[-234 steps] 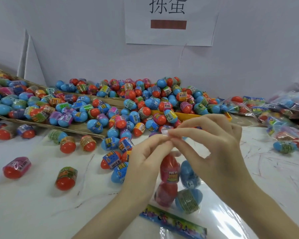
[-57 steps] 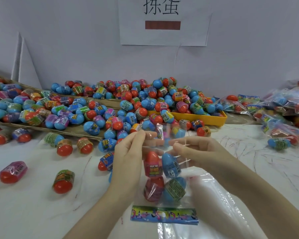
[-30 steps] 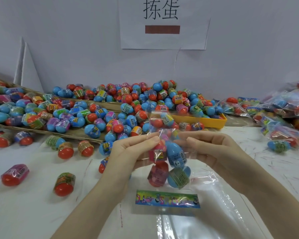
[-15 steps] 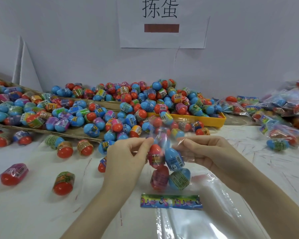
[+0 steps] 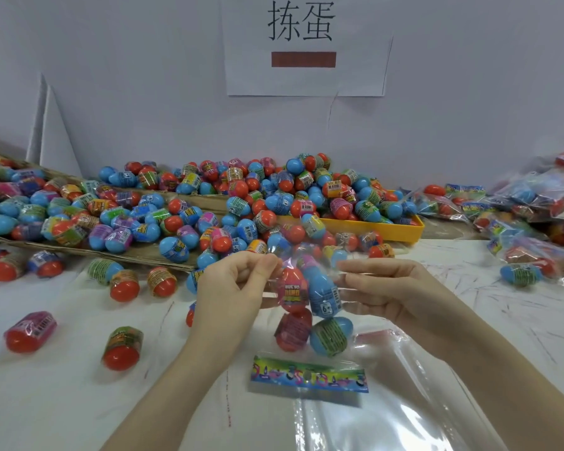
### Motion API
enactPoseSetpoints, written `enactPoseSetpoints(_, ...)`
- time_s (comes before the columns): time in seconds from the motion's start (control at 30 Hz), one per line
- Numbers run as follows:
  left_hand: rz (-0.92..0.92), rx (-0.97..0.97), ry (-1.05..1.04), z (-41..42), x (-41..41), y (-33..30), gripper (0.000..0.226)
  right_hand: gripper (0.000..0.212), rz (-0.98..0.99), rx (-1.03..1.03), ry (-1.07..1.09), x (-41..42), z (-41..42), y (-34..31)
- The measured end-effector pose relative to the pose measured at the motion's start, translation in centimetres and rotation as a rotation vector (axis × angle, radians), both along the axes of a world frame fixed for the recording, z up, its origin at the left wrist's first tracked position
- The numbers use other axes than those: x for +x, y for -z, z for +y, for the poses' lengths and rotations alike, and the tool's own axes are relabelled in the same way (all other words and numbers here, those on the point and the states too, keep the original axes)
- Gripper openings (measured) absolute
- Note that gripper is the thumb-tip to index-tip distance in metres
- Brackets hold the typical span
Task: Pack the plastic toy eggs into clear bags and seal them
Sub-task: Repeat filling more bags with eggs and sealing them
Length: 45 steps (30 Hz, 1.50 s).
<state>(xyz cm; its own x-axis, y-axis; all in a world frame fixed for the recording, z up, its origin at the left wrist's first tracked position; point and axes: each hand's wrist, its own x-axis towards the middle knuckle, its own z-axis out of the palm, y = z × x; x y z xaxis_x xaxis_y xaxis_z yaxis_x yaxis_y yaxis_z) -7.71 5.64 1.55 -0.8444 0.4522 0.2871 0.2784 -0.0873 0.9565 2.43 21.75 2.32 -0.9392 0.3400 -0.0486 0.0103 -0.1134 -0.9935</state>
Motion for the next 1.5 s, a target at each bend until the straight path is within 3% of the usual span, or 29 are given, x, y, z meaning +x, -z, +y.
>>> enactPoseSetpoints(0.47,-0.133,-0.037,0.299,-1.3,-1.3,-0.6,0.011,0.02,0.025,-0.071,-0.011,0.1,0.5,0.1)
enactPoseSetpoints(0.87,-0.114,-0.118,0.228,-1.4,-1.6,-0.3,0.019,0.019,-0.089,0.075,-0.078,0.0,1.5,0.7)
enactPoseSetpoints(1.0,-0.116,-0.146,0.247,-1.5,-1.5,-0.4,0.022,0.031,-0.064,0.171,-0.097,0.1,1.5,0.8)
enactPoseSetpoints(1.13,-0.127,-0.161,0.275,-1.6,-1.8,-0.4,0.025,0.032,-0.059,0.171,-0.11,0.0,1.7,1.0)
enactPoseSetpoints(1.27,-0.137,-0.177,0.354,-2.0,-2.3,-0.5,0.01,0.032,-0.029,0.146,-0.119,0.1,2.0,0.9)
enactPoseSetpoints(1.4,-0.089,-0.175,0.421,-2.5,-2.6,-0.5,0.023,0.02,0.008,0.081,-0.143,0.3,2.0,0.8)
enactPoseSetpoints(1.5,-0.076,-0.146,0.434,-2.9,-2.8,-0.6,0.026,0.028,0.025,0.105,-0.141,0.3,1.9,1.0)
